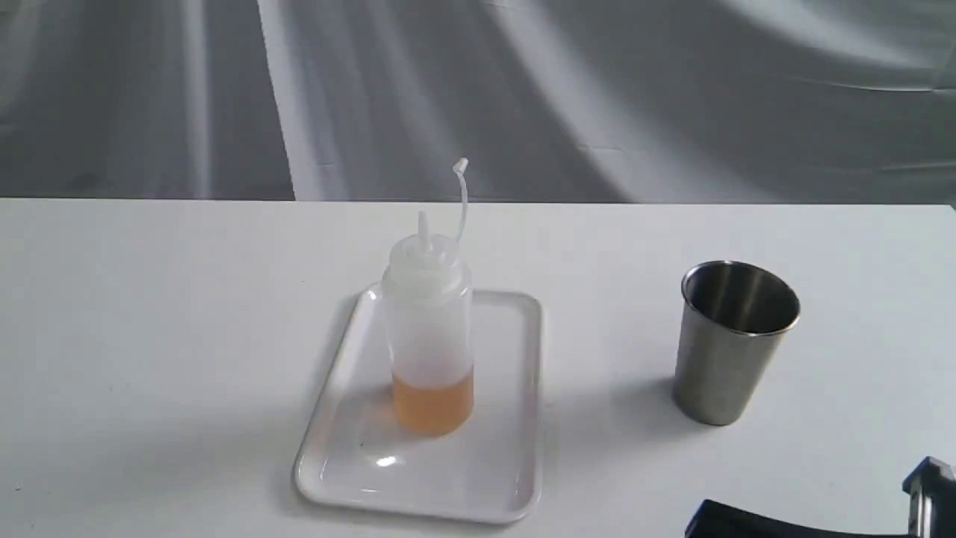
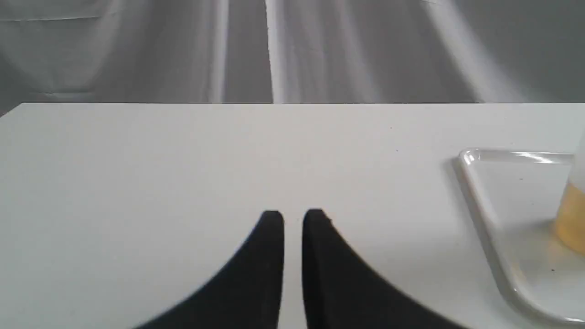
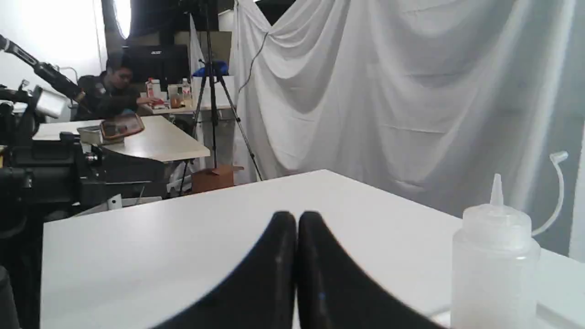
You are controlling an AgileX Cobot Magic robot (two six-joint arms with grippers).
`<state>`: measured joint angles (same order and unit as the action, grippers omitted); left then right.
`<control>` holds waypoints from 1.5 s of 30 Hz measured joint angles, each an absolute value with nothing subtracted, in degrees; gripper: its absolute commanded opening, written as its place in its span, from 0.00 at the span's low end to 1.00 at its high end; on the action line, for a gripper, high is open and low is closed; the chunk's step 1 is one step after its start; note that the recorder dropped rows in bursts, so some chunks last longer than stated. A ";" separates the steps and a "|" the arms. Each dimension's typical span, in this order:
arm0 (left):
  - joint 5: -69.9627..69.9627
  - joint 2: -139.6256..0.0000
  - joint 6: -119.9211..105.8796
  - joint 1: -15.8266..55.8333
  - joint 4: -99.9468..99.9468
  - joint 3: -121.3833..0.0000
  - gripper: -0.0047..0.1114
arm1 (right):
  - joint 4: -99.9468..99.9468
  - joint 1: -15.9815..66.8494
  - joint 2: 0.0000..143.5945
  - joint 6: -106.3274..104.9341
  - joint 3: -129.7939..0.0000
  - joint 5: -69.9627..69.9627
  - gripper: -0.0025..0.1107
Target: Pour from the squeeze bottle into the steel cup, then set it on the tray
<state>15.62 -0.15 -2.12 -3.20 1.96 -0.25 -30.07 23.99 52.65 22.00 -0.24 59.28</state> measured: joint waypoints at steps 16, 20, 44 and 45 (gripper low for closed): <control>15.62 -0.15 -2.12 -3.20 1.96 -0.26 0.11 | -29.72 23.99 52.65 22.00 -0.24 54.98 0.02; 15.62 -0.15 -2.12 -3.20 1.96 -0.26 0.11 | -28.86 24.61 52.65 22.00 -0.24 54.89 0.02; 15.62 -0.15 -2.12 -3.20 1.96 -0.26 0.11 | -27.81 24.61 43.42 22.00 -0.24 54.47 0.02; 15.62 -0.15 -2.12 -3.20 1.96 -0.26 0.11 | -27.81 24.61 42.25 22.00 -0.24 53.75 0.02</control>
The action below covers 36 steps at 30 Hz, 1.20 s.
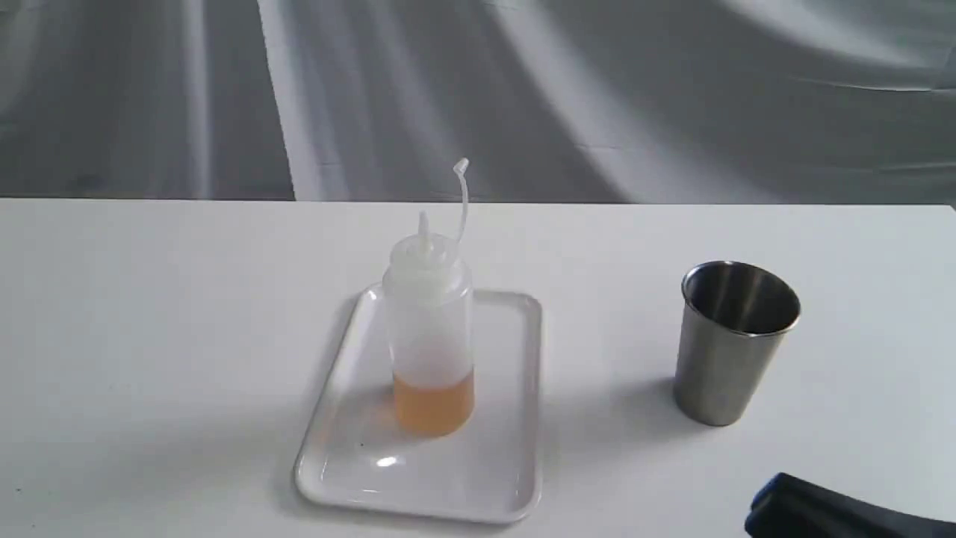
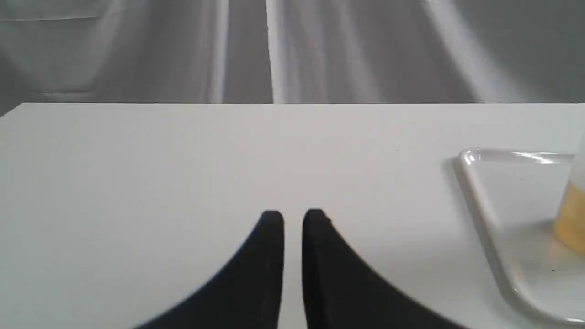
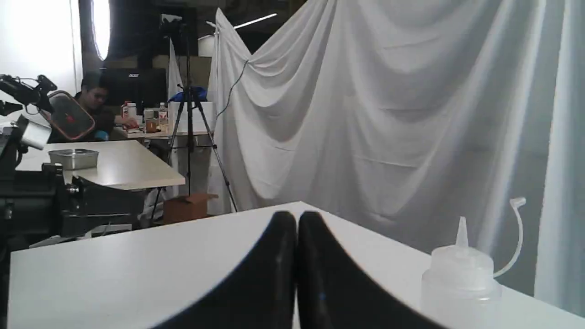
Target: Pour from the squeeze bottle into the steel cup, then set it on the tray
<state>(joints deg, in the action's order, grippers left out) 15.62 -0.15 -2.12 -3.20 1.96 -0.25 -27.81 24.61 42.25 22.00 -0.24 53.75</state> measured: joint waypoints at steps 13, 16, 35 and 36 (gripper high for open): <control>15.62 -0.15 -2.12 -3.20 1.96 -0.26 0.11 | -30.24 18.67 29.98 26.56 -0.23 44.47 0.02; 15.62 -0.15 -2.12 -3.20 1.96 -0.26 0.11 | -31.29 16.13 27.22 29.39 -0.23 43.00 0.02; 15.62 -0.15 -2.12 -3.20 1.96 -0.26 0.11 | -45.29 1.86 8.44 45.58 -0.13 25.97 0.02; 15.62 -0.15 -2.12 -3.20 1.96 -0.26 0.11 | -45.29 1.71 7.53 45.94 -0.13 24.35 0.02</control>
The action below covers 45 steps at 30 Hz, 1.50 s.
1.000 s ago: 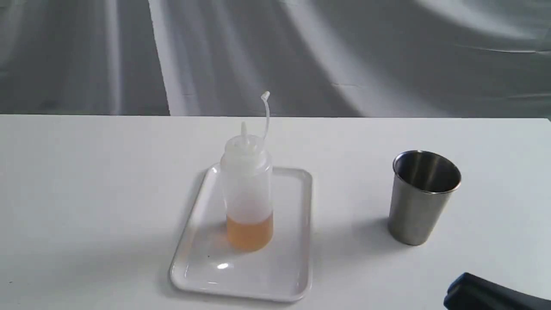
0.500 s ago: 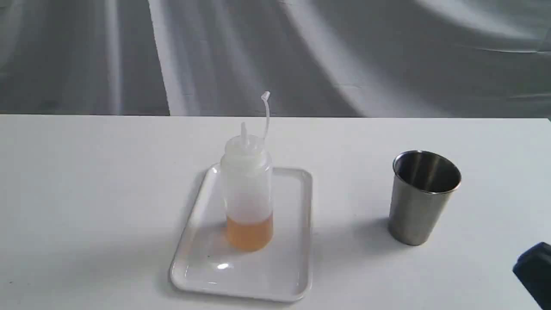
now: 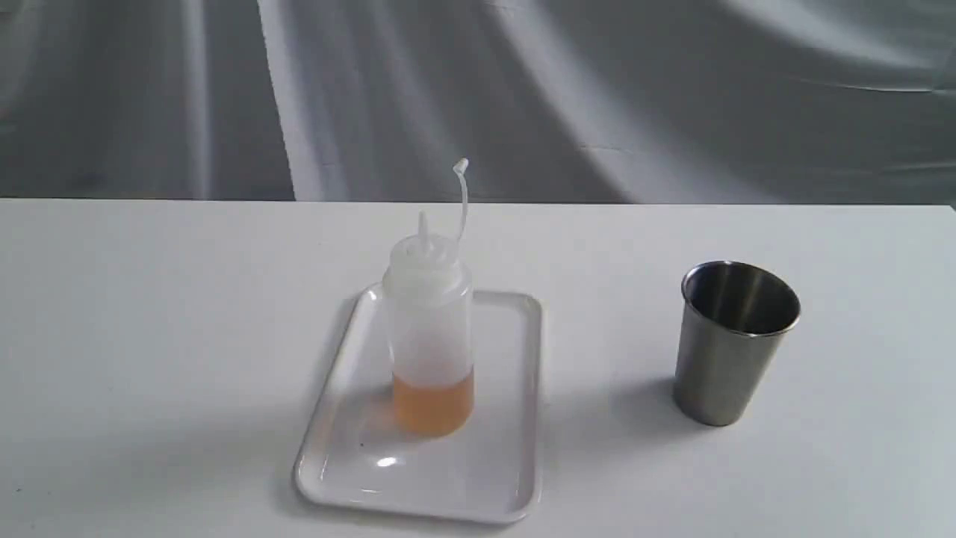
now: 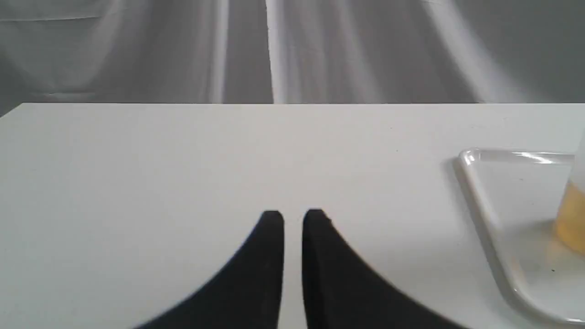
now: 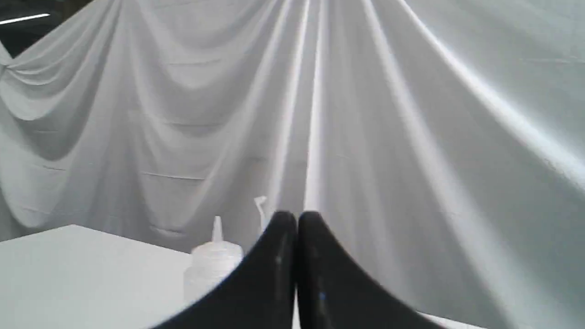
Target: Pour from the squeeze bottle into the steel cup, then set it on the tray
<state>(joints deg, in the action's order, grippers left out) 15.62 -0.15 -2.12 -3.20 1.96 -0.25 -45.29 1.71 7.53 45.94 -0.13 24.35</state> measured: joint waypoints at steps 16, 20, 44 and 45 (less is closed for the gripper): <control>15.62 -0.15 -2.12 -3.20 1.96 -0.26 0.11 | -45.37 -1.28 0.37 50.95 -0.13 1.93 0.02; 15.62 -0.15 -2.12 -3.20 1.96 -0.26 0.11 | -45.37 -4.67 0.37 50.95 -0.13 0.79 0.02; 15.62 -0.15 -2.12 -3.20 1.96 -0.26 0.11 | -45.37 -8.10 0.37 50.17 -0.13 -10.79 0.02; 15.62 -0.15 -2.12 -3.20 1.96 -0.26 0.11 | -45.37 -8.10 0.37 50.08 -0.13 -10.79 0.02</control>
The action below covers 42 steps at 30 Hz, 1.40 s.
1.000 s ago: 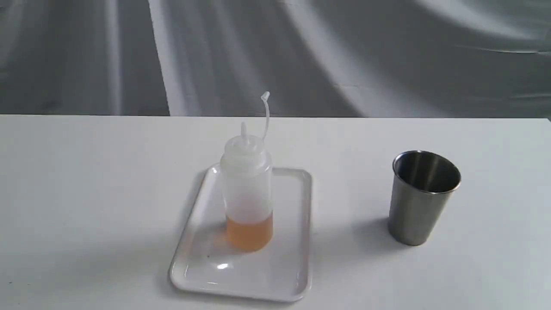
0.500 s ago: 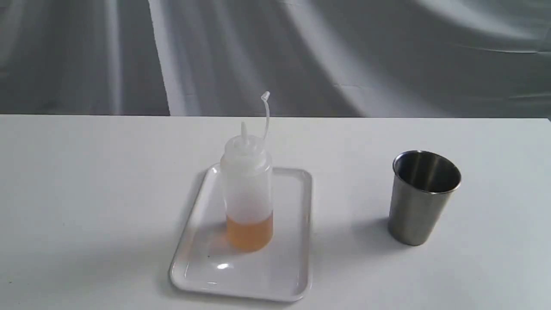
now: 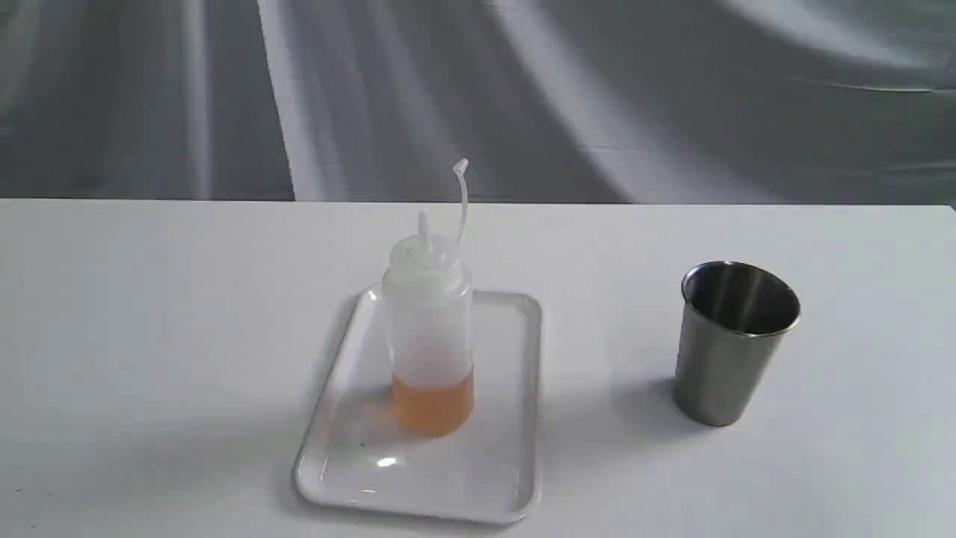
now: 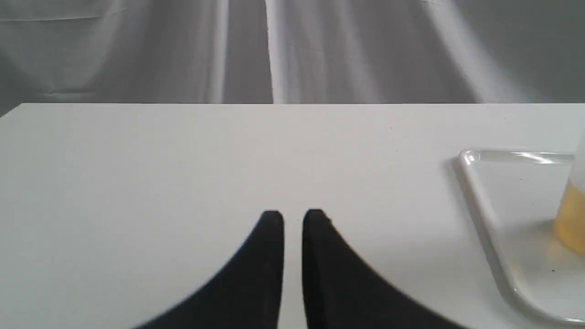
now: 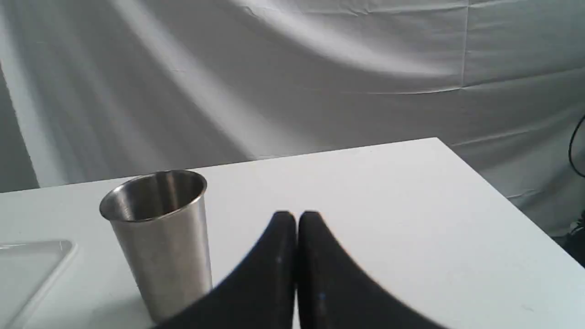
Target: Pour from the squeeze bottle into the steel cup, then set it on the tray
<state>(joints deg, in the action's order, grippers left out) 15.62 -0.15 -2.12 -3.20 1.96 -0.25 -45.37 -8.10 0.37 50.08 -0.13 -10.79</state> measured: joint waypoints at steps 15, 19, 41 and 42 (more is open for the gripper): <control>15.62 -0.15 -2.12 -3.20 1.96 -0.26 0.11 | -14.88 -8.10 0.37 13.81 -0.13 -15.57 0.02; 15.62 -0.15 -2.12 -3.20 1.96 -0.26 0.11 | -8.41 -8.10 0.37 5.46 -0.13 -17.36 0.02; 15.62 -0.15 -2.12 -3.20 1.96 -0.26 0.11 | -2.99 -8.10 0.37 -1.67 -0.13 -19.36 0.02; 15.62 -0.15 -2.12 -3.20 1.96 -0.26 0.11 | -2.99 -8.10 0.37 -1.67 -0.13 -19.36 0.02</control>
<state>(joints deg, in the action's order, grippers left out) 15.62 -0.15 -2.12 -3.20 1.96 -0.25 -2.99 -8.10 0.37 -1.67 -0.13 -19.36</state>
